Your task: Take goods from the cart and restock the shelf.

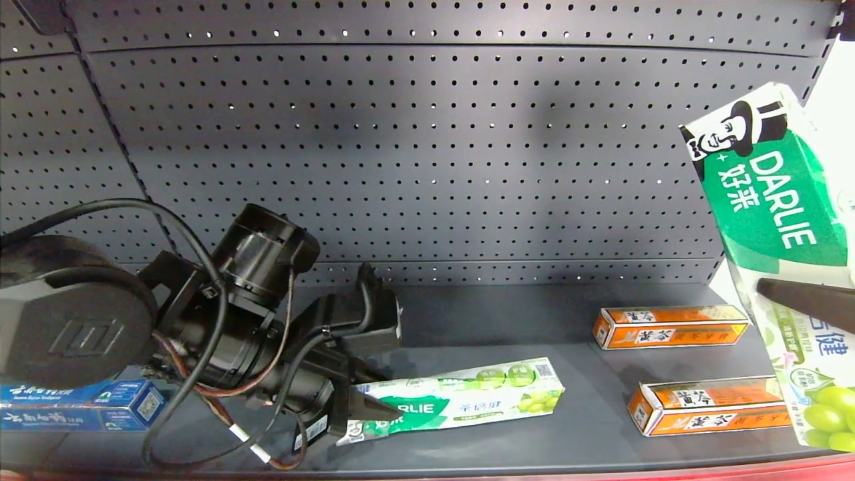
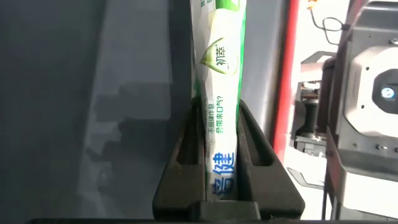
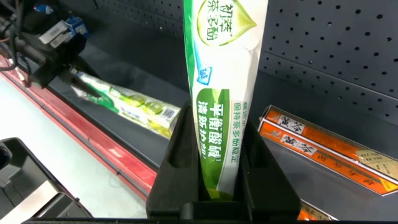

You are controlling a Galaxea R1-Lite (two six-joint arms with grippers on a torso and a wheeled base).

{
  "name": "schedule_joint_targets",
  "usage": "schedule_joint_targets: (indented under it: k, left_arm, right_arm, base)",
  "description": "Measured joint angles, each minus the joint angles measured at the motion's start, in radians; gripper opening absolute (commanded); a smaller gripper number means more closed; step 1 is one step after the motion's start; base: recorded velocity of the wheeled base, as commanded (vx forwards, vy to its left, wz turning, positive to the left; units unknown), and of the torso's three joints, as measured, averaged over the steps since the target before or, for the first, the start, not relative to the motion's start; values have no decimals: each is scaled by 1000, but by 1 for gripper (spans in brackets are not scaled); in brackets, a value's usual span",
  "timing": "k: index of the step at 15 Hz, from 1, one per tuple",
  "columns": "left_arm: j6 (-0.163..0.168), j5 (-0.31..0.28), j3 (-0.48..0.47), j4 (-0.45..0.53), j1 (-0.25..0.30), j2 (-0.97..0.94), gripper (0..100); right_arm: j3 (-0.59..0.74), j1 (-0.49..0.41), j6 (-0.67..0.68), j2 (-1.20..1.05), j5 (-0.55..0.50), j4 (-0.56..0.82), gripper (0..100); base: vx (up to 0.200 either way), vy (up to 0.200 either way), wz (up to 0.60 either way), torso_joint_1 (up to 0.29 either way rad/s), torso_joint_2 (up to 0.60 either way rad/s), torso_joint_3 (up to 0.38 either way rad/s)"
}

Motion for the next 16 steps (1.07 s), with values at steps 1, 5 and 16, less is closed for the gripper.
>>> schedule_joint_targets:
  k: [1,5,16]
  left_arm:
    - [1,-2,8,0,-2,-8,0]
    - [7,-5,50,-3,-3,-31,0]
    - [57,-5,103,-8,10,-43,100]
  right_arm:
    - [2,0,0,0,0,0,0]
    - [3,0,0,1,0,0,0]
    - [10,0,0,3,2,0,0]
  base:
    - [0,0,0,0,0,0]
    - [0,0,0,0,0,0]
    - [0,0,0,0,0,0]
